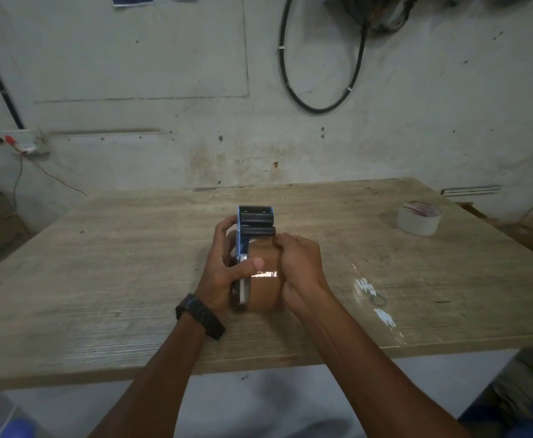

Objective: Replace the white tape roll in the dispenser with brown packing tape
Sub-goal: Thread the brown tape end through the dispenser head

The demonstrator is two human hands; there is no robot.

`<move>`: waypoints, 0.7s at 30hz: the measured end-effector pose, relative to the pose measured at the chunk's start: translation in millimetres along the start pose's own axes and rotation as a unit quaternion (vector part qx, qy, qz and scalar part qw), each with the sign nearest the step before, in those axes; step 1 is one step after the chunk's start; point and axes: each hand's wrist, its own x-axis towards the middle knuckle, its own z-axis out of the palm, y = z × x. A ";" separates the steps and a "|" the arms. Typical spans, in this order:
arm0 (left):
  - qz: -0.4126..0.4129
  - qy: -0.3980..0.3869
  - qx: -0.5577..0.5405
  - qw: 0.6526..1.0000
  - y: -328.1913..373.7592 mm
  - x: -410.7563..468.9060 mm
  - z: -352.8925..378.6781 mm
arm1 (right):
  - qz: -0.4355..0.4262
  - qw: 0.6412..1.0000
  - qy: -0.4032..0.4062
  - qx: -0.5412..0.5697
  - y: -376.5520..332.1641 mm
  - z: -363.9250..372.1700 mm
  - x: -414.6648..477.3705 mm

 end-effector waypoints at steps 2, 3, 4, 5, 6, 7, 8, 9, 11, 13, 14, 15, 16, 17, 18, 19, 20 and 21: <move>0.001 -0.003 -0.002 1.000 0.3 -0.2 1.1 | 0.010 1.000 -0.005 0.000 1.4 -1.9 0.1; 0.001 -0.005 -0.001 1.000 0.0 -0.1 1.9 | 0.006 1.000 -0.004 -0.001 2.6 -3.3 0.3; 0.001 -0.005 0.000 1.000 -1.0 0.4 2.4 | -0.001 1.000 -0.004 -0.004 3.7 -4.3 1.0; 0.000 -0.003 -0.003 1.000 -1.8 0.9 2.5 | -0.012 1.000 -0.006 -0.009 4.8 -5.0 1.3; -0.004 0.001 -0.012 1.000 -2.7 1.3 2.3 | -0.025 1.000 -0.010 -0.016 6.1 -5.3 1.4; -0.010 0.006 -0.026 1.000 -2.9 1.6 2.3 | -0.041 0.999 -0.013 -0.025 7.3 -5.1 1.3; -0.015 0.014 -0.042 0.999 -3.6 2.0 2.0 | -0.059 0.998 -0.014 -0.035 8.7 -4.7 1.4; -0.020 0.023 -0.054 0.998 -3.8 2.0 2.3 | -0.078 0.996 -0.013 -0.048 10.4 -4.1 1.5; -0.028 0.040 -0.055 0.997 -4.1 2.9 2.3 | -0.118 0.990 -0.011 -0.075 13.4 -3.4 2.1; -0.030 0.059 -0.038 0.997 -2.4 2.9 3.9 | -0.165 0.980 -0.006 -0.110 14.9 -4.4 3.4; -0.029 0.064 -0.028 0.997 -0.9 2.3 5.4 | -0.189 0.973 -0.003 -0.133 14.8 -5.6 4.0; -0.025 0.066 -0.017 0.997 0.8 1.3 7.5 | -0.214 0.964 -0.002 -0.157 14.4 -7.0 3.9; -0.020 0.066 -0.005 0.998 1.6 0.2 9.4 | -0.238 0.954 -0.002 -0.182 13.9 -8.4 4.2; -0.017 0.065 0.010 0.998 2.9 -0.9 10.9 | -0.257 0.945 -0.003 -0.203 12.8 -9.5 4.6; -0.015 0.063 0.022 0.998 3.5 -2.0 11.4 | -0.270 0.938 -0.004 -0.218 11.7 -10.5 5.5; -0.015 0.060 0.030 0.998 4.5 -2.8 11.3 | -0.279 0.933 -0.008 -0.228 9.9 -11.2 6.5; -0.015 0.056 0.037 0.998 4.7 -3.2 9.6 | -0.287 0.927 -0.014 -0.240 7.8 -12.1 7.7; -0.020 0.050 0.041 0.998 5.4 -3.4 7.9 | -0.293 0.921 -0.020 -0.256 5.4 -13.2 8.7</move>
